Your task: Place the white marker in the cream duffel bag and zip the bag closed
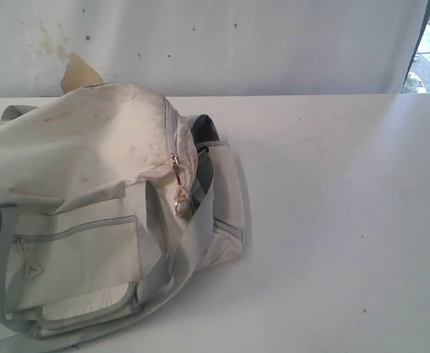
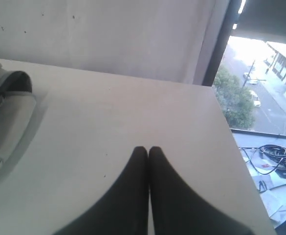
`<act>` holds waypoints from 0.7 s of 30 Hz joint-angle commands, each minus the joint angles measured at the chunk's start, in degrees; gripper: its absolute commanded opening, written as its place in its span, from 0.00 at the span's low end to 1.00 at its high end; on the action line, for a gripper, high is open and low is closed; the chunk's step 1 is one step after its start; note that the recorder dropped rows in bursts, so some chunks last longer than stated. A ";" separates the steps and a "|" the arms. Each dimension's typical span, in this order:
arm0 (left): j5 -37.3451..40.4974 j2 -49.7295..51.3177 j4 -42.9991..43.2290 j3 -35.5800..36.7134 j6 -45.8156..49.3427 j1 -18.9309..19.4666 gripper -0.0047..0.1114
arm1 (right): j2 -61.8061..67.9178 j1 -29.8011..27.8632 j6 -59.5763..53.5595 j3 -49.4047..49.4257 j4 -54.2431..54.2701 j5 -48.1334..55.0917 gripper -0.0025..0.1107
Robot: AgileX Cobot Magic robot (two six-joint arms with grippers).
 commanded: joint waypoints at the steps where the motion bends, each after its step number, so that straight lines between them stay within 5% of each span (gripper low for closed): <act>1: -3.65 -0.19 0.07 -0.17 -0.40 0.13 0.04 | -0.35 0.37 1.14 -0.02 -2.38 -0.06 0.02; 10: -8.75 -0.19 0.07 2.90 -0.40 -0.01 0.04 | -0.35 0.37 1.32 5.03 -2.38 -9.80 0.02; 21: -45.13 -0.19 -0.21 27.16 -1.56 -0.01 0.04 | -0.35 0.37 1.40 22.90 -2.12 -36.83 0.02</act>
